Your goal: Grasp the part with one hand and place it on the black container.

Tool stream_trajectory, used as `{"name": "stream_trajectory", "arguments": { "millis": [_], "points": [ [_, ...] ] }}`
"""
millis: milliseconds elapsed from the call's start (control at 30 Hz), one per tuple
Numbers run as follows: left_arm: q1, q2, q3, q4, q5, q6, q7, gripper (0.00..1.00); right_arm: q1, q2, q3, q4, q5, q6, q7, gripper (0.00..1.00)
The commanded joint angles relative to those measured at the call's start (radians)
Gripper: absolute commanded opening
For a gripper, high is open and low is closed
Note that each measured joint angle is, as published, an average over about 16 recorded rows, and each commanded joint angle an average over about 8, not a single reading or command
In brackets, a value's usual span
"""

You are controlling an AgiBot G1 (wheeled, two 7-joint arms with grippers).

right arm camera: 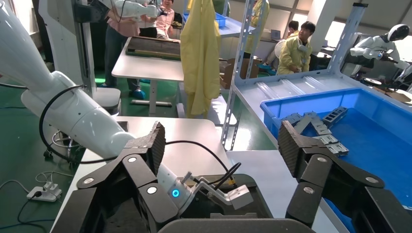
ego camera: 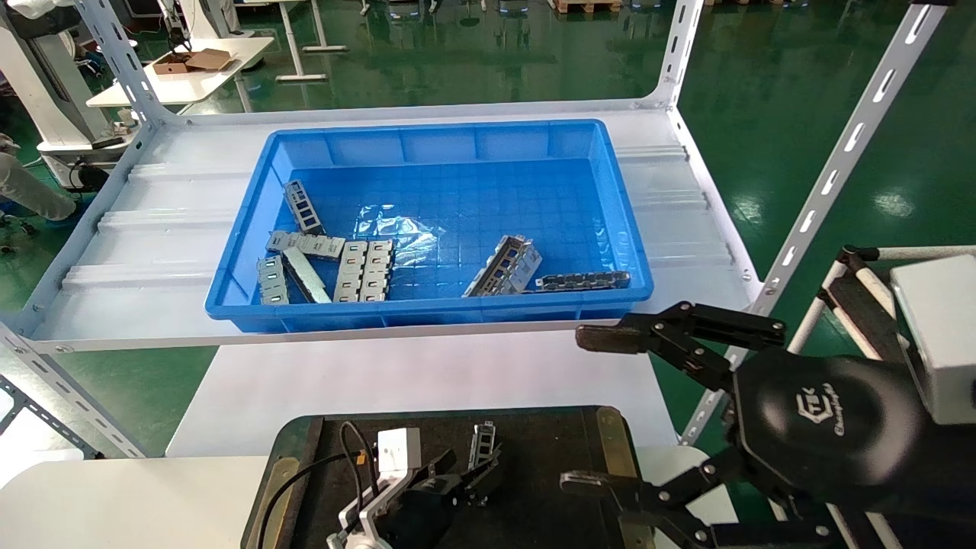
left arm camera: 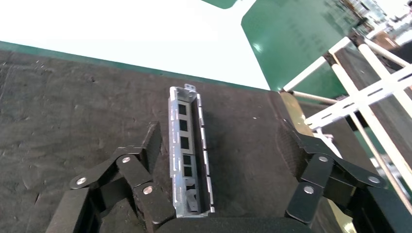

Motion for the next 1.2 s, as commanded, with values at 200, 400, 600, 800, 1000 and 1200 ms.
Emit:
{"name": "stream_trajectory", "arguments": {
  "millis": [200,400,600,800,1000,1200],
  "points": [
    [-0.027,-0.084,-0.006,-0.057,-0.013,0.134,-0.005,1.00,0.000,0.000,0.000,0.000,0.000,0.000,0.000,1.00],
    [-0.047,-0.161,-0.029,-0.113,-0.043,0.294,0.022,1.00,0.000,0.000,0.000,0.000,0.000,0.000,0.000,1.00],
    [-0.054,-0.227,-0.075,-0.150,-0.092,0.448,0.097,1.00,0.000,0.000,0.000,0.000,0.000,0.000,0.000,1.00],
    [-0.054,-0.288,-0.122,-0.166,-0.133,0.610,0.240,1.00,0.000,0.000,0.000,0.000,0.000,0.000,0.000,1.00],
    [-0.065,-0.334,-0.163,-0.160,-0.173,0.759,0.389,1.00,0.000,0.000,0.000,0.000,0.000,0.000,0.000,1.00],
    [-0.091,-0.367,-0.191,-0.157,-0.201,0.871,0.487,1.00,0.000,0.000,-0.001,0.000,0.000,0.000,0.000,1.00]
  ]
}}
